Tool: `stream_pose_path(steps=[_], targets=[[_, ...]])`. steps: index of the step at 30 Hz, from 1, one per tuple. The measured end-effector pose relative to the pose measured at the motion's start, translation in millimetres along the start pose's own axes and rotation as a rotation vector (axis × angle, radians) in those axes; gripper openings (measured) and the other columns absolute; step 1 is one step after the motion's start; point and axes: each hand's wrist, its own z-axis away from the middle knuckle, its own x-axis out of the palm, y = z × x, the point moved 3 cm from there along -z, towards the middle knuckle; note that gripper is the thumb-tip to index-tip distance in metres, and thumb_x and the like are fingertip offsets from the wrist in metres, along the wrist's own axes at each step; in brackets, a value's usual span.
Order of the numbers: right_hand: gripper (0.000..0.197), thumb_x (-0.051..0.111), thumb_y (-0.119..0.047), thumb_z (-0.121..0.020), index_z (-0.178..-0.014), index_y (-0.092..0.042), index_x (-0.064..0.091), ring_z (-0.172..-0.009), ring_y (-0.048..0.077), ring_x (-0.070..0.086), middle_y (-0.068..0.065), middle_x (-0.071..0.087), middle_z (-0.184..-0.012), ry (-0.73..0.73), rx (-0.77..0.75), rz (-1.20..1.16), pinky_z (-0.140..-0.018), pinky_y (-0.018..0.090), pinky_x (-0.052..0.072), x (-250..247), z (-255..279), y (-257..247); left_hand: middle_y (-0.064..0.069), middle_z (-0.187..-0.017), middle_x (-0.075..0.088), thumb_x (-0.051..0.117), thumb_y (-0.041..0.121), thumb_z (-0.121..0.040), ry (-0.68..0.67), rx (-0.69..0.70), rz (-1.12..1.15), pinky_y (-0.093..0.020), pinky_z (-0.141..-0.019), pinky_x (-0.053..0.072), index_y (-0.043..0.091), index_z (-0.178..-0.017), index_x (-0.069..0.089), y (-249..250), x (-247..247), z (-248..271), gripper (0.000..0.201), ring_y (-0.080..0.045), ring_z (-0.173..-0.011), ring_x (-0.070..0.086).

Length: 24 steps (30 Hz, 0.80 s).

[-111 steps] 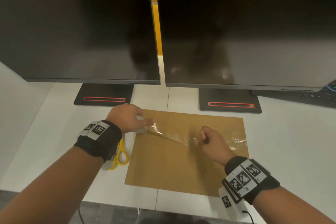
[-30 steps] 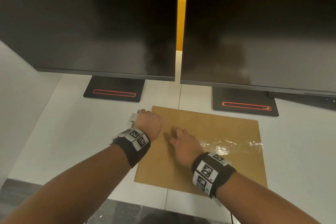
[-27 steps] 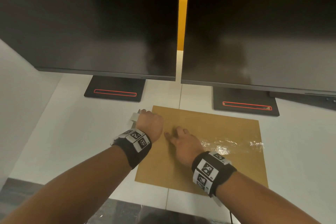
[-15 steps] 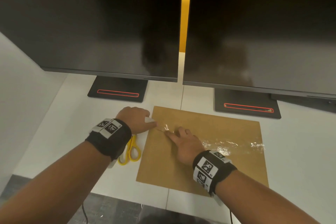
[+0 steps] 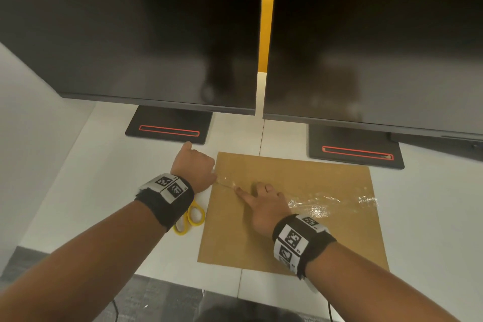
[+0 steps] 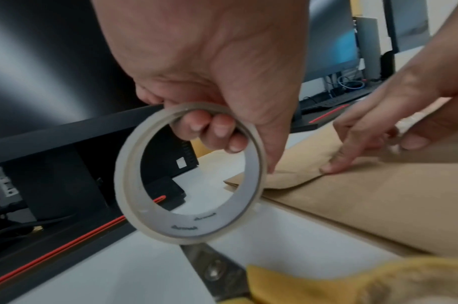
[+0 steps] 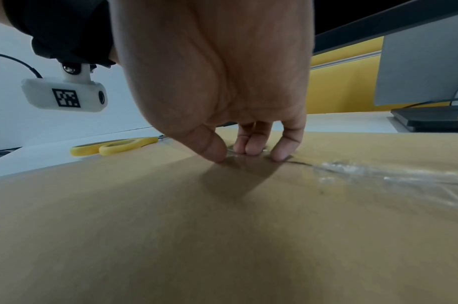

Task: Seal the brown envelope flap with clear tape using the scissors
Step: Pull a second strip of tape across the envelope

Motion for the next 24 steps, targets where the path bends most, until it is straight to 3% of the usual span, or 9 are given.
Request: stream_pose_path(steps=[4, 9, 14, 18, 21, 24], targets=[[0.093, 0.049, -0.009, -0.077, -0.144, -0.047, -0.004, -0.137, 0.032, 0.016, 0.011, 0.019, -0.148, -0.040, 0.015, 0.026, -0.107, 0.050, 0.026, -3, -5, -4, 0.003, -0.086, 0.070, 0.037, 0.033, -0.094, 0.044, -0.040, -0.042, -0.038, -0.093, 0.031, 0.021, -0.091, 0.064, 8, 6, 4, 0.030, -0.019, -0.088, 0.061], [0.098, 0.052, -0.012, -0.080, -0.138, -0.055, -0.015, -0.130, 0.032, 0.029, 0.012, 0.027, -0.142, -0.069, 0.014, 0.099, -0.096, 0.046, 0.039, -10, -16, -10, 0.002, -0.090, 0.069, 0.040, 0.029, -0.094, 0.027, -0.055, -0.047, -0.037, -0.093, 0.031, 0.020, -0.092, 0.062, 13, 6, 8, 0.024, -0.020, -0.092, 0.060], [0.098, 0.055, -0.016, -0.081, -0.138, -0.056, -0.015, -0.121, 0.032, 0.039, 0.013, 0.033, -0.136, -0.107, 0.010, 0.134, -0.086, 0.041, 0.044, -14, -25, -16, 0.003, -0.086, 0.069, 0.041, 0.023, -0.093, 0.015, -0.041, -0.068, -0.036, -0.093, 0.032, 0.022, -0.078, 0.051, 18, 2, 11, 0.018, -0.020, -0.089, 0.059], [0.097, 0.059, -0.019, -0.081, -0.143, -0.049, -0.009, -0.118, 0.031, 0.044, 0.014, 0.036, -0.135, -0.080, -0.014, 0.161, -0.090, 0.041, 0.046, -13, -26, -18, 0.004, -0.083, 0.069, 0.042, 0.017, -0.092, -0.021, -0.014, -0.077, -0.036, -0.091, 0.031, 0.020, -0.074, 0.044, 21, 0, 13, 0.019, -0.019, -0.085, 0.059], [0.089, 0.056, -0.020, -0.084, -0.147, -0.040, -0.004, -0.115, 0.032, 0.047, 0.015, 0.035, -0.136, -0.023, -0.050, 0.143, -0.093, 0.040, 0.044, -9, -24, -21, 0.002, -0.092, 0.069, 0.039, 0.035, -0.096, -0.012, -0.026, -0.029, -0.038, -0.097, 0.029, 0.018, -0.089, 0.058, 17, 0, 15, 0.026, -0.021, -0.094, 0.057], [0.089, 0.054, -0.014, -0.083, -0.147, -0.039, -0.002, -0.119, 0.033, 0.042, 0.015, 0.029, -0.140, -0.021, -0.066, 0.054, -0.095, 0.043, 0.044, -5, -22, -20, -0.002, -0.111, 0.065, 0.030, 0.048, -0.095, 0.007, -0.026, 0.054, -0.047, -0.109, 0.021, 0.017, -0.113, 0.058, 9, 2, 21, 0.046, -0.023, -0.111, 0.053]])
